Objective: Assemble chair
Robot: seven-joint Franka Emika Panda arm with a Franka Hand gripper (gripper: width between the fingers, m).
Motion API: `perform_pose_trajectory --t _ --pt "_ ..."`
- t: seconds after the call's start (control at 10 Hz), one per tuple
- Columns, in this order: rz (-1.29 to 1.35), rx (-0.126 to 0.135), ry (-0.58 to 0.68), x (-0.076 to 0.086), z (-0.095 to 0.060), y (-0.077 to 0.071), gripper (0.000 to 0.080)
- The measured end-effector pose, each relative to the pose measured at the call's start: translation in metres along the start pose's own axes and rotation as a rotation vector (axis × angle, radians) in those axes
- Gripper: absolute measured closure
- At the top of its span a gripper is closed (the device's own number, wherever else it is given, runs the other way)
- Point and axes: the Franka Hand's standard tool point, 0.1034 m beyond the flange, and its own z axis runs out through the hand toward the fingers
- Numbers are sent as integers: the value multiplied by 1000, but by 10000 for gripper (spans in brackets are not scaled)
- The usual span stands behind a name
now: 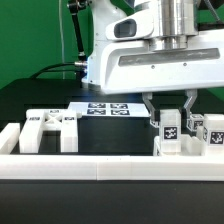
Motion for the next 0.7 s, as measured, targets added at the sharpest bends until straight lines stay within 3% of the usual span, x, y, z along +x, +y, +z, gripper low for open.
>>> perform_pose_trajectory --t 0.3,0.6,0.7 --pt "433 -20 4 -2 1 -2 509" --pt "709 -49 23 -3 1 -1 508" --pt "768 -47 22 -3 1 -1 508"
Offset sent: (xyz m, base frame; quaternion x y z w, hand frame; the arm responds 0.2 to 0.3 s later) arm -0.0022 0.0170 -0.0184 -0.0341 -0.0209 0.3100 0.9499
